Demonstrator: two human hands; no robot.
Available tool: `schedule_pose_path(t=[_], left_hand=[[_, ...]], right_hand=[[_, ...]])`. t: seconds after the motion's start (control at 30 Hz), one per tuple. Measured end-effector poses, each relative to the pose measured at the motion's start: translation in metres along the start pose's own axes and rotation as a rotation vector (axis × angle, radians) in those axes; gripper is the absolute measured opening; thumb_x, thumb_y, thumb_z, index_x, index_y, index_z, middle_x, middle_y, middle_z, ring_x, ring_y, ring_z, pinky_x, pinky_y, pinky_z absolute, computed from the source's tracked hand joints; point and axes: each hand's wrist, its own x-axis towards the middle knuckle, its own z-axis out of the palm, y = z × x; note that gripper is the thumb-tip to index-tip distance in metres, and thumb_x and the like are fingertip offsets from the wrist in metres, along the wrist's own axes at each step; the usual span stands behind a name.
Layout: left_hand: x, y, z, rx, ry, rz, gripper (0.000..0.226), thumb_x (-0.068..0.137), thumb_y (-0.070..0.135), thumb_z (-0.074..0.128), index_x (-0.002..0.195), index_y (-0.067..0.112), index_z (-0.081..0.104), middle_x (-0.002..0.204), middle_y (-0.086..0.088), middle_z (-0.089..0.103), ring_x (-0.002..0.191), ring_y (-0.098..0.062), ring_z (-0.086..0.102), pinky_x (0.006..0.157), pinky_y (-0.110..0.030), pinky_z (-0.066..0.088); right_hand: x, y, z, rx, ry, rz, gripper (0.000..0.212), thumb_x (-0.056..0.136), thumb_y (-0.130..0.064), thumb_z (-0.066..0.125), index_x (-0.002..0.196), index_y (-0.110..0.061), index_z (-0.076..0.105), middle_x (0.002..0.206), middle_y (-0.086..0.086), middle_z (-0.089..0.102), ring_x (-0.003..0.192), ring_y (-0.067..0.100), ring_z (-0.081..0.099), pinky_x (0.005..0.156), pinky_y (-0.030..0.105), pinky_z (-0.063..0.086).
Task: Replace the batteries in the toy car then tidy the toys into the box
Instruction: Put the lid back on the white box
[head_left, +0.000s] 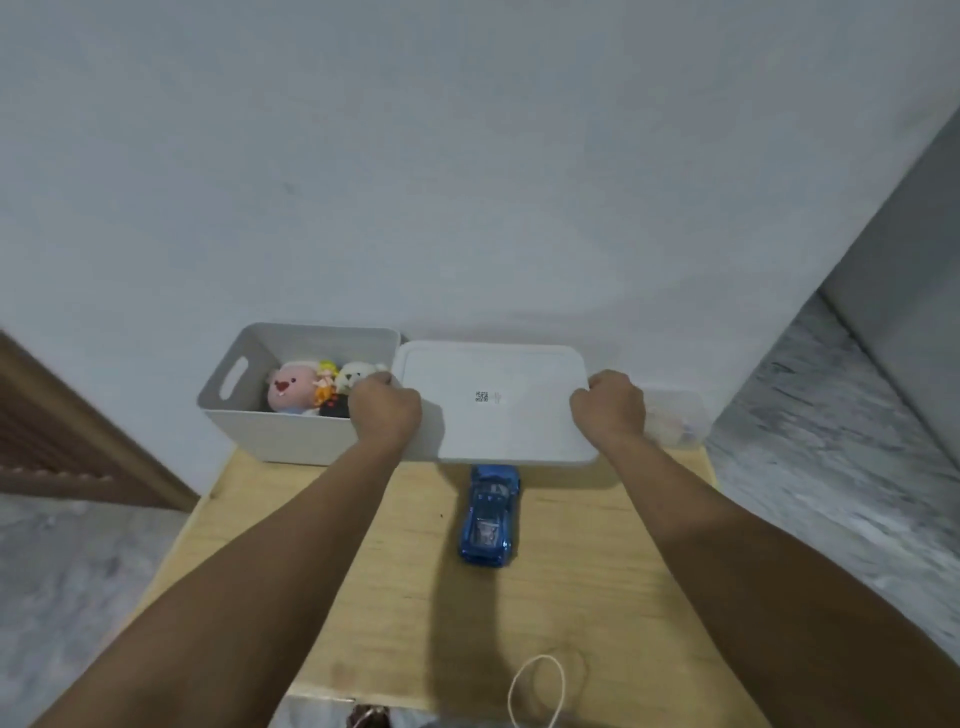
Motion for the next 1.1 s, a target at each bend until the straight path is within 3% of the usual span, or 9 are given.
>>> schedule_pose_path(t=[0.07, 0.2, 0.37, 0.47, 0.57, 0.63, 0.77, 0.97, 1.1], left_hand=[[0.02, -0.008, -0.023, 0.001, 0.019, 0.013, 0.019, 0.077, 0.01, 0.049, 0.078, -0.002, 0.064, 0.086, -0.027, 0.065, 0.086, -0.04, 0.059, 0.07, -0.037, 0.043], [0.065, -0.031, -0.066, 0.04, 0.035, -0.037, 0.015, 0.087, 0.005, 0.05, 0.08, 0.007, 0.063, 0.08, -0.014, 0.058, 0.079, -0.031, 0.053, 0.071, -0.03, 0.041], [0.116, -0.059, -0.11, 0.054, 0.063, -0.067, 0.024, 0.089, 0.007, 0.049, 0.068, 0.015, 0.057, 0.076, -0.007, 0.055, 0.077, -0.026, 0.049, 0.069, -0.03, 0.04], [0.143, -0.076, -0.128, 0.053, 0.059, -0.059, 0.02, 0.089, 0.007, 0.048, 0.081, 0.004, 0.067, 0.078, -0.01, 0.059, 0.075, -0.027, 0.052, 0.066, -0.03, 0.041], [0.164, -0.09, -0.14, 0.074, 0.038, -0.041, 0.021, 0.084, 0.002, 0.05, 0.064, 0.005, 0.054, 0.058, -0.006, 0.045, 0.064, -0.027, 0.045, 0.051, -0.025, 0.031], [0.175, -0.098, -0.146, 0.093, 0.021, -0.036, 0.019, 0.081, 0.0, 0.05, 0.063, 0.006, 0.051, 0.055, -0.005, 0.039, 0.059, -0.027, 0.041, 0.048, -0.024, 0.029], [0.194, -0.111, -0.149, 0.104, -0.014, -0.026, 0.024, 0.081, -0.001, 0.05, 0.059, 0.007, 0.044, 0.052, -0.004, 0.034, 0.049, -0.02, 0.034, 0.048, -0.024, 0.027], [0.21, -0.129, -0.141, 0.094, -0.032, -0.026, 0.017, 0.079, 0.001, 0.052, 0.064, 0.009, 0.052, 0.063, -0.01, 0.04, 0.06, -0.025, 0.036, 0.054, -0.026, 0.029], [0.212, -0.137, -0.136, 0.066, -0.037, -0.031, 0.018, 0.074, -0.001, 0.053, 0.068, 0.016, 0.05, 0.071, -0.004, 0.04, 0.068, -0.02, 0.035, 0.064, -0.028, 0.03]], right_hand=[[-0.003, -0.024, 0.017, 0.037, -0.031, -0.043, 0.012, 0.084, -0.01, 0.055, 0.082, -0.008, 0.067, 0.085, 0.011, 0.066, 0.08, 0.028, 0.061, 0.064, 0.025, 0.041], [-0.01, -0.068, 0.054, 0.107, -0.078, -0.102, 0.019, 0.081, -0.015, 0.063, 0.094, -0.009, 0.075, 0.091, 0.007, 0.072, 0.087, 0.026, 0.066, 0.071, 0.028, 0.053], [-0.022, -0.12, 0.1, 0.11, -0.131, -0.13, 0.007, 0.076, -0.011, 0.065, 0.072, -0.008, 0.069, 0.076, 0.006, 0.067, 0.076, 0.023, 0.06, 0.064, 0.025, 0.045], [-0.032, -0.148, 0.122, 0.083, -0.148, -0.129, 0.031, 0.075, -0.007, 0.064, 0.051, -0.02, 0.049, 0.058, -0.003, 0.051, 0.066, 0.02, 0.051, 0.055, 0.022, 0.037], [-0.037, -0.167, 0.14, 0.066, -0.153, -0.122, 0.031, 0.072, -0.005, 0.063, 0.05, -0.02, 0.048, 0.057, -0.003, 0.05, 0.066, 0.021, 0.053, 0.057, 0.024, 0.037], [-0.039, -0.177, 0.15, 0.056, -0.151, -0.112, 0.03, 0.072, -0.004, 0.063, 0.05, -0.02, 0.049, 0.059, -0.001, 0.053, 0.066, 0.021, 0.055, 0.058, 0.025, 0.039], [-0.042, -0.186, 0.164, 0.027, -0.145, -0.09, 0.026, 0.069, -0.003, 0.063, 0.05, -0.014, 0.049, 0.055, -0.001, 0.048, 0.061, 0.02, 0.05, 0.053, 0.024, 0.037], [-0.041, -0.192, 0.173, -0.009, -0.088, -0.068, 0.031, 0.067, 0.001, 0.056, 0.051, -0.017, 0.037, 0.052, -0.003, 0.035, 0.055, 0.019, 0.036, 0.044, 0.024, 0.026], [-0.039, -0.19, 0.175, 0.028, -0.075, -0.005, 0.022, 0.07, -0.004, 0.057, 0.061, -0.022, 0.05, 0.065, -0.003, 0.048, 0.067, 0.021, 0.045, 0.056, 0.023, 0.036]])
